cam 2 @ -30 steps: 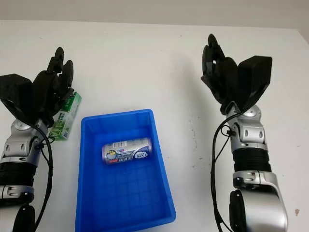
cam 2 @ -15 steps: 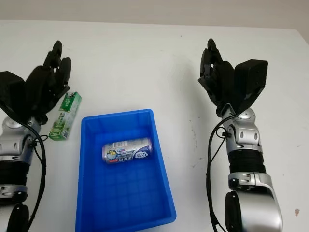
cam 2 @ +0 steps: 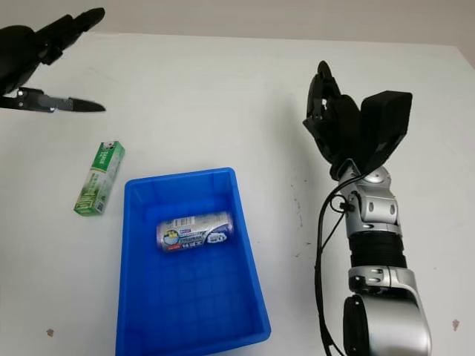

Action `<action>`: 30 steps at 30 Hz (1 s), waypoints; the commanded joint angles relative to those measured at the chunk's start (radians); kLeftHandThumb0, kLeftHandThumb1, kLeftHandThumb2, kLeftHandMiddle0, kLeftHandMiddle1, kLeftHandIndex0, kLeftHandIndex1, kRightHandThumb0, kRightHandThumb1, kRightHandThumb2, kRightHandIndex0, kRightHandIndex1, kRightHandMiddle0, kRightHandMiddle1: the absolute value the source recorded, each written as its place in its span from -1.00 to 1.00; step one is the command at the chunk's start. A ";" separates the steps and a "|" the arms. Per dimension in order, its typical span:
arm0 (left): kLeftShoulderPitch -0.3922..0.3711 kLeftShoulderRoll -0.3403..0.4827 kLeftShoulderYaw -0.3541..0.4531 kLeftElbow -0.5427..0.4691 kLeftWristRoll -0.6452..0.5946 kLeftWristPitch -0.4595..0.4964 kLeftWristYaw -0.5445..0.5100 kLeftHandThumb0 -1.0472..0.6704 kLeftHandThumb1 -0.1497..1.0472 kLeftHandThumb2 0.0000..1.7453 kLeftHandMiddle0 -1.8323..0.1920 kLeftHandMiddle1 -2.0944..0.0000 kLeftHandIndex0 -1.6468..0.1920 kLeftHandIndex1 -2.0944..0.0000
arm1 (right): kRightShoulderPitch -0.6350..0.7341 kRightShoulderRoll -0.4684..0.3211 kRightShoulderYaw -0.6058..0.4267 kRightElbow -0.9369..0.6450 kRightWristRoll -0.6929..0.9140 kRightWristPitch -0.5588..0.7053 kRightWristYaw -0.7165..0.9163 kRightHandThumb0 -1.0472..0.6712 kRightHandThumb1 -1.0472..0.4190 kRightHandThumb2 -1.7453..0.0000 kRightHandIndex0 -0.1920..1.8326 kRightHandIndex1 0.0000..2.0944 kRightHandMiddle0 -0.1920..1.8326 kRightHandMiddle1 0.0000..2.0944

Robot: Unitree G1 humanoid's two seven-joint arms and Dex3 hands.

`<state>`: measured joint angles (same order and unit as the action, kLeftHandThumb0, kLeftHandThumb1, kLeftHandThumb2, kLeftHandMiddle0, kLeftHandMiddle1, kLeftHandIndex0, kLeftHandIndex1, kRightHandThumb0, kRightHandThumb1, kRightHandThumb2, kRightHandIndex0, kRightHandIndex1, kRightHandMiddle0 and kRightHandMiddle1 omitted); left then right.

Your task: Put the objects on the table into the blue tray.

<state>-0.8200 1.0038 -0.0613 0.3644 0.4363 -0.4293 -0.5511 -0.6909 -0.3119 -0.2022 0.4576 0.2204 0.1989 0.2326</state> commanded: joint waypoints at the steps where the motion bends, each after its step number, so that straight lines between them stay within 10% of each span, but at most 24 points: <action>1: -0.060 0.074 -0.055 0.047 0.135 -0.137 0.092 -0.18 0.63 -0.96 0.87 0.93 0.82 0.92 | 0.012 -0.002 0.002 -0.019 -0.007 -0.002 0.000 -0.53 -1.00 0.06 -1.00 -1.00 -1.00 -1.00; 9: -0.302 0.213 -0.309 0.209 0.783 -0.534 0.657 -0.32 0.52 -0.95 0.80 0.94 0.78 0.94 | 0.010 0.005 0.012 0.002 -0.018 -0.029 0.016 -0.50 -1.00 0.08 -1.00 -1.00 -1.00 -1.00; 14: -0.429 0.229 -0.457 0.251 1.051 -0.577 0.898 0.15 0.97 -0.81 0.85 0.96 0.79 0.95 | 0.009 0.005 0.010 0.021 -0.015 -0.043 0.027 -0.50 -1.00 0.10 -1.00 -1.00 -1.00 -1.00; 23: -0.553 0.215 -0.686 0.348 1.310 -0.580 1.325 0.21 1.00 -0.70 0.85 0.95 0.81 0.96 | 0.009 0.008 0.014 0.037 -0.027 -0.056 0.019 -0.51 -1.00 0.12 -1.00 -1.00 -1.00 -1.00; 30: -0.575 0.166 -0.788 0.386 1.320 -0.642 1.364 0.07 1.00 -0.66 0.84 0.95 0.78 0.95 | 0.009 0.018 0.021 0.029 -0.036 -0.043 -0.011 -0.51 -1.00 0.11 -1.00 -1.00 -1.00 -1.00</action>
<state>-1.3673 1.1714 -0.8313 0.7451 1.7594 -1.0610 0.8225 -0.6837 -0.2943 -0.1758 0.4965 0.1847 0.1555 0.2238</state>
